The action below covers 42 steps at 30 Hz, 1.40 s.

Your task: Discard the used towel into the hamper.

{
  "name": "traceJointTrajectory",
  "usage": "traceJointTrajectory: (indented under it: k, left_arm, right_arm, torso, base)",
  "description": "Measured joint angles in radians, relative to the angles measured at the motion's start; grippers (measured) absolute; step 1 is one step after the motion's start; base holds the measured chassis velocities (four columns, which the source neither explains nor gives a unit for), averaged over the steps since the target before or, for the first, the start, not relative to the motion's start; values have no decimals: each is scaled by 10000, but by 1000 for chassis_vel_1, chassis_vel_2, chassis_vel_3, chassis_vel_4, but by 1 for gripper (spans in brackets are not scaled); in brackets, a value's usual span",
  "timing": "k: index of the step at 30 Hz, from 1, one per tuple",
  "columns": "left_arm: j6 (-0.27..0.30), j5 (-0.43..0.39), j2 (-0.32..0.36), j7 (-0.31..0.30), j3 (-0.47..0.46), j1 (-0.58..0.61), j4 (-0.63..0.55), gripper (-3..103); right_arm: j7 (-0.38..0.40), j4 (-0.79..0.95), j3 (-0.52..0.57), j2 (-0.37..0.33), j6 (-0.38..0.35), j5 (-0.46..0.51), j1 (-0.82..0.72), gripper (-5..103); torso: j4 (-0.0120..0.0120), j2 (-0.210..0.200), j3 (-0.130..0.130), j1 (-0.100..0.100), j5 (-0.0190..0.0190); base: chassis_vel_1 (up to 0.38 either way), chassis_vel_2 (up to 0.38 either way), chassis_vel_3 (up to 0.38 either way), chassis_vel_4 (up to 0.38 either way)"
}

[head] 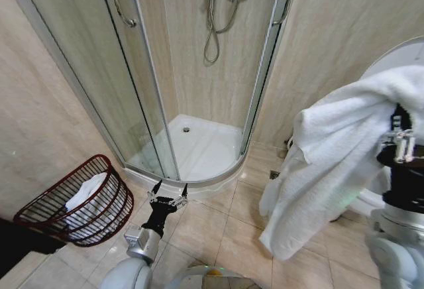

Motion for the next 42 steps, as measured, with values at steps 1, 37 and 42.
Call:
traceJointTrajectory:
  k: [1, 37, 42]
  left_arm:
    - [-1, 0, 0, 0, 0, 0, 0, 100]
    - [0, 0, 0, 0, 0, 0, 0, 100]
    - [0, 0, 0, 0, 0, 0, 0, 100]
  right_arm:
    - [53, 75, 37, -6, -57, 70, 66, 21]
    - [-20, 245, 291, -30, 9, 190, -46, 21]
    - [-60, 243, 260, -54, 41, 200, -40, 21]
  torso:
    - [0, 71, 44, 26, 3]
    - [0, 1540, 997, 543, 1]
    - [0, 1724, 1113, 612, 1]
  base:
    - [0, 0, 0, 0]
    - [0, 0, 0, 0]
    - [0, 0, 0, 0]
